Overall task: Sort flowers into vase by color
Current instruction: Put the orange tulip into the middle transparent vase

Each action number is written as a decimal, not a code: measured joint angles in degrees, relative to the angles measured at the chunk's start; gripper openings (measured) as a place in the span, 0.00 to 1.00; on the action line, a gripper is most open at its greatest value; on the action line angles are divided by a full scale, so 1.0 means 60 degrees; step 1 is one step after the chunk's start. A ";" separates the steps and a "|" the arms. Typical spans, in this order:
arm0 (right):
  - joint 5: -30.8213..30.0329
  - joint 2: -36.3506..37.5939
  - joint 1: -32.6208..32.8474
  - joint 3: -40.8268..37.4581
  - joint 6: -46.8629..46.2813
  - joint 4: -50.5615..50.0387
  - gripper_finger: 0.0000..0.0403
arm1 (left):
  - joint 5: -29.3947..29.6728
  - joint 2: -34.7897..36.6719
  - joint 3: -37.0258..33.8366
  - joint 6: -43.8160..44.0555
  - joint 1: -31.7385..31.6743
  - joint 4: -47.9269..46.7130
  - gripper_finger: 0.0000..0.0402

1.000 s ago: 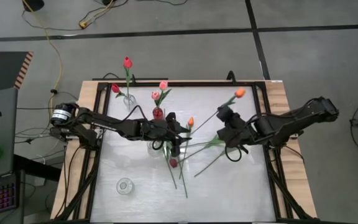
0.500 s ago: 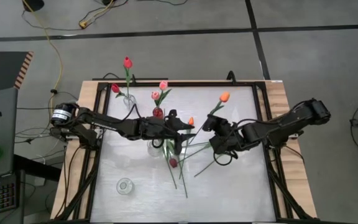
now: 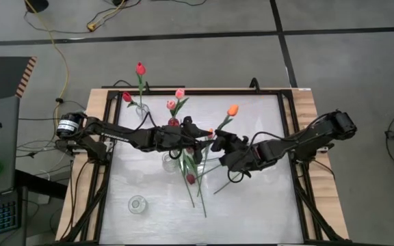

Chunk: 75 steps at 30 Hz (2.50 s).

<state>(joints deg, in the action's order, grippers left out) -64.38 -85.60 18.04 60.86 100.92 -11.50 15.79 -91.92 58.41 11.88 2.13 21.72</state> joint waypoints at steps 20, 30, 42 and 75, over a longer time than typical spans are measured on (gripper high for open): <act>0.0725 0.0025 0.0124 0.0003 0.0293 0.0787 0.09 | -0.0094 0.0000 0.0000 0.0248 -0.0204 -0.0228 0.35; 0.0721 0.0025 0.0118 0.0003 0.0265 0.0788 0.10 | -0.0193 0.0000 0.0000 0.0248 -0.0200 -0.0209 0.13; 0.0729 0.0025 -0.0044 0.0003 -0.0124 0.0794 0.23 | -0.0306 -0.0004 0.0004 0.0149 -0.0204 -0.0219 0.01; -0.1051 0.0029 0.0206 0.0000 -0.4963 0.2334 0.53 | 0.1019 0.0011 0.0009 -0.0297 -0.0719 0.0404 0.00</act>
<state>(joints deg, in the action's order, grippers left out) -70.69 -85.43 19.28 60.86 71.14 2.50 21.90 -91.85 58.47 10.10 -2.18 24.15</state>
